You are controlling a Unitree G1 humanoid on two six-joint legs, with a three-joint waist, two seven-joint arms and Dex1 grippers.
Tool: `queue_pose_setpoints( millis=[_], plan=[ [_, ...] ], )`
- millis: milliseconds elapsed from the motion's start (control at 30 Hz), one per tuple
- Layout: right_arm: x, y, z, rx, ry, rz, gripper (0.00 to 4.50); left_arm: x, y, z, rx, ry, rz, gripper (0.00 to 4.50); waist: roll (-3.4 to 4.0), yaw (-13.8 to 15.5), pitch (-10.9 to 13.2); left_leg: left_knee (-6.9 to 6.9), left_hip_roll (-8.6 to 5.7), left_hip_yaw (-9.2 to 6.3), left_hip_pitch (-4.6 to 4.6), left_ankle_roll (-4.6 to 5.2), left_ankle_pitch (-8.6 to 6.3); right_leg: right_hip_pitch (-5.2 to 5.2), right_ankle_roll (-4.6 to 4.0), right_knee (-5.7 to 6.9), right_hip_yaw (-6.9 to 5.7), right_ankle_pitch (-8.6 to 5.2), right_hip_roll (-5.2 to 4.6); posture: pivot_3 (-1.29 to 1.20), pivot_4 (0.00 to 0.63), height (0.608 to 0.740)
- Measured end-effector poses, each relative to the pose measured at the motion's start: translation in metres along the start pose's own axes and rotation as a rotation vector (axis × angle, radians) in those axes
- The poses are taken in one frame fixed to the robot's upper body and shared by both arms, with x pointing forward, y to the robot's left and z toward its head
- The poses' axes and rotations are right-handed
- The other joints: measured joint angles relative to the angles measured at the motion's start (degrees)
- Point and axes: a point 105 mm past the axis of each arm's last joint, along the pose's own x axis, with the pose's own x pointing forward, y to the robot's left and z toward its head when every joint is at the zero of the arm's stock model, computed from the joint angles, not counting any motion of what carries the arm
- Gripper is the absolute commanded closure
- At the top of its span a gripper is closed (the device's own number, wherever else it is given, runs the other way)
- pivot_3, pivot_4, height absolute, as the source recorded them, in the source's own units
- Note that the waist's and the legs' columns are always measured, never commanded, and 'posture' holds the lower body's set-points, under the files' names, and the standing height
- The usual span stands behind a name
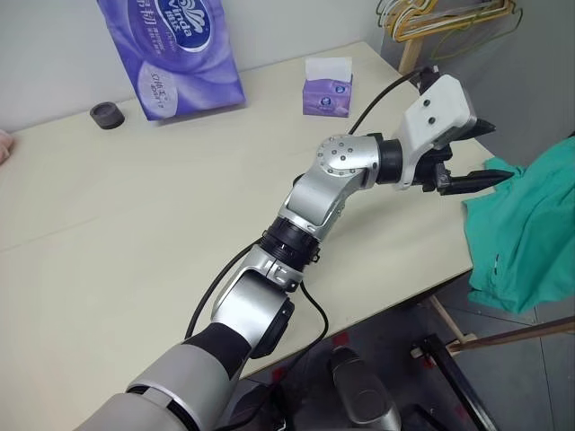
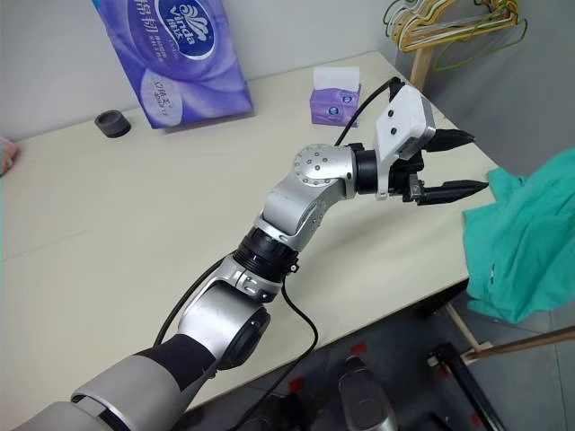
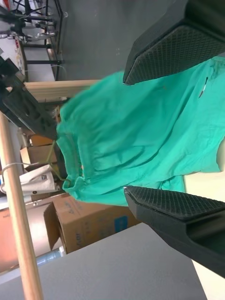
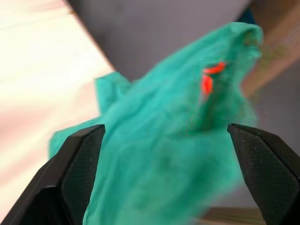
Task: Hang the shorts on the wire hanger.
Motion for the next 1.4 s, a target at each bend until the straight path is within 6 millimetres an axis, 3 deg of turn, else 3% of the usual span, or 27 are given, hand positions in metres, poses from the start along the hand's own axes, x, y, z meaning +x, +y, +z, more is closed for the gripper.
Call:
queue_pose_setpoints(
  millis=[133,233,300,400,467,567,667,767,900,1167,1400],
  plan=[
    [0.015,0.043,0.012,-0.117,-0.118,0.133,0.03,-0.012,0.014,-0.006,0.029,0.046,0.087,0.88,0.12,0.0,-0.1,0.0,0.02,0.09,0.05,-0.02,0.02,0.0,0.02,0.14,0.17,0.01,0.04,-0.31,0.155,0.74],
    [0.03,0.077,0.007,-0.187,-0.163,0.227,0.03,-0.029,0.028,-0.017,0.022,0.095,0.194,0.88,0.2,0.5,-0.2,0.06,0.02,0.03,0.08,-0.03,0.04,-0.03,-0.1,0.21,0.12,0.14,0.04,-0.25,0.14,0.74],
    [0.046,0.11,0.007,-0.196,-0.28,0.298,0.03,-0.054,0.045,-0.032,-0.018,0.146,0.325,0.88,0.05,0.6,-0.8,0.08,0.09,0.0,0.06,-0.05,0.06,-0.15,-0.09,0.24,0.12,0.25,0.07,-0.21,0.129,0.74],
    [0.064,0.153,-0.013,-0.287,-0.348,0.364,0.03,-0.103,0.064,-0.055,-0.063,0.237,0.523,0.88,0.15,2.2,-0.9,0.1,0.03,-0.06,0.04,-0.23,0.21,-0.31,-0.11,0.52,0.09,0.27,0.02,-0.17,0.115,0.74],
    [0.07,0.16,-0.022,-0.343,-0.345,0.346,0.03,-0.13,0.067,-0.068,-0.077,0.289,0.611,0.88,0.14,4.3,-1.0,0.22,-0.01,-0.07,-0.16,-0.47,0.4,-0.69,-0.12,0.91,0.09,0.27,-0.03,-0.16,0.111,0.74],
    [0.069,0.16,-0.015,-0.388,-0.387,0.319,0.03,-0.161,0.066,-0.08,-0.09,0.349,0.69,0.88,0.18,7.5,-1.0,0.81,0.05,-0.45,-0.62,-0.65,0.52,-0.99,-0.18,1.21,-0.27,0.29,-0.03,-0.14,0.096,0.74],
    [0.058,0.172,0.002,-0.445,-0.505,0.356,0.03,-0.179,0.064,-0.084,-0.088,0.374,0.753,0.88,-0.05,10.1,-1.6,1.0,0.05,-0.77,-0.97,-0.79,0.61,-1.12,-0.43,1.13,-0.6,0.46,-0.03,-0.13,0.093,0.74],
    [0.055,0.19,0.003,-0.404,-0.579,0.427,0.03,-0.189,0.063,-0.086,-0.074,0.384,0.821,0.88,-0.76,11.9,-2.9,1.0,0.08,-1.0,-0.99,-0.86,0.65,-1.06,-0.5,1.11,-0.78,0.5,-0.03,-0.09,0.078,0.74],
    [0.069,0.229,-0.029,-0.227,-0.615,0.531,0.03,-0.227,0.06,-0.098,-0.089,0.418,1.041,0.88,-1.49,13.9,-5.1,0.97,0.12,-1.15,-0.89,-0.82,0.62,-0.92,-0.56,1.08,-0.88,0.53,-0.03,-0.07,0.071,0.74],
    [0.102,0.263,-0.094,-0.009,-0.539,0.539,0.03,-0.281,0.038,-0.132,-0.129,0.516,1.292,0.88,-1.72,17.1,-6.4,0.98,0.06,-1.27,-0.86,-0.84,0.91,-0.89,-1.01,1.06,-1.13,0.94,0.08,-0.04,0.055,0.74],
    [0.119,0.269,-0.108,0.1,-0.546,0.457,0.03,-0.305,0.025,-0.147,-0.152,0.53,1.374,0.88,-1.81,18.3,-7.1,0.95,0.05,-1.36,-0.83,-1.0,1.01,-0.89,-1.05,1.08,-1.22,0.96,0.11,0.01,0.047,0.74]
  ],
)
